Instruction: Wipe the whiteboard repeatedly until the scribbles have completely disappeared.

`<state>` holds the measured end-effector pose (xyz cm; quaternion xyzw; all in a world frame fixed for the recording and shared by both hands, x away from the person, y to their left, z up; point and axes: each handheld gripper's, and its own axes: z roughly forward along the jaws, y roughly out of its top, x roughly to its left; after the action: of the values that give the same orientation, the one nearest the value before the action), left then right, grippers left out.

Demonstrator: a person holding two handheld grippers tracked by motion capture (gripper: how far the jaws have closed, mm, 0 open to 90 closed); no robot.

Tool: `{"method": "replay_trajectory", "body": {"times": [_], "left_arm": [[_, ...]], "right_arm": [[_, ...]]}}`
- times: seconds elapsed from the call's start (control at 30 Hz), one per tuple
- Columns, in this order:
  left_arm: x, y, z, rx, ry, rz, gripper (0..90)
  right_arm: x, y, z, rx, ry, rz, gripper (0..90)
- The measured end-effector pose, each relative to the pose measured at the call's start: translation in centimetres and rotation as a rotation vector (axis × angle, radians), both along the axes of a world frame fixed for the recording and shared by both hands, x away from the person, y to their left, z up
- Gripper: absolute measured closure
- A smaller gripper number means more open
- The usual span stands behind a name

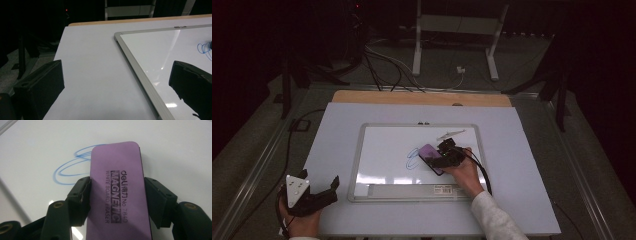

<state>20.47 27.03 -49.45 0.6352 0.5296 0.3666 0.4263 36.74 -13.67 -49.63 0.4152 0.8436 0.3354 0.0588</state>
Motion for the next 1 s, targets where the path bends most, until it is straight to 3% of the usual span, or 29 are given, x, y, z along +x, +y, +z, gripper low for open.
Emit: {"method": "replay_trajectory", "body": {"times": [0.1, 0.17, 0.2, 0.33, 0.47, 0.57, 0.9, 1.0], "left_arm": [[0.0, 0.1, 0.0, -0.002, -0.003, 0.001, 0.7], [-0.1, 0.1, 0.0, -0.004, -0.002, 0.003, 0.7], [-0.1, 0.2, 0.0, -0.004, -0.002, 0.003, 0.7], [0.0, 0.1, 0.0, -0.003, -0.002, 0.001, 0.7], [0.0, 0.0, 0.0, 0.000, -0.001, -0.001, 0.7], [0.0, 0.0, 0.0, 0.001, -0.001, -0.002, 0.7], [0.0, 0.0, 0.0, 0.000, -0.002, -0.002, 0.7], [0.0, 0.1, 0.0, 0.000, -0.001, -0.002, 0.7]], "right_arm": [[0.3, -0.3, 0.0, -0.001, 0.001, -0.013, 41.3], [1.1, -1.3, 0.0, -0.005, -0.001, -0.083, 41.3], [1.1, -1.3, 0.0, -0.005, -0.001, -0.083, 41.3], [2.2, -2.8, -0.1, -0.002, -0.008, -0.189, 41.3], [2.3, -2.5, -0.1, -0.005, -0.011, -0.209, 41.3], [2.2, -1.8, -0.1, 0.004, -0.010, -0.178, 41.3], [-0.7, 2.5, -0.1, 0.013, -0.007, 0.102, 41.3], [-0.9, 2.8, -0.1, 0.010, -0.006, 0.125, 41.3]]}}
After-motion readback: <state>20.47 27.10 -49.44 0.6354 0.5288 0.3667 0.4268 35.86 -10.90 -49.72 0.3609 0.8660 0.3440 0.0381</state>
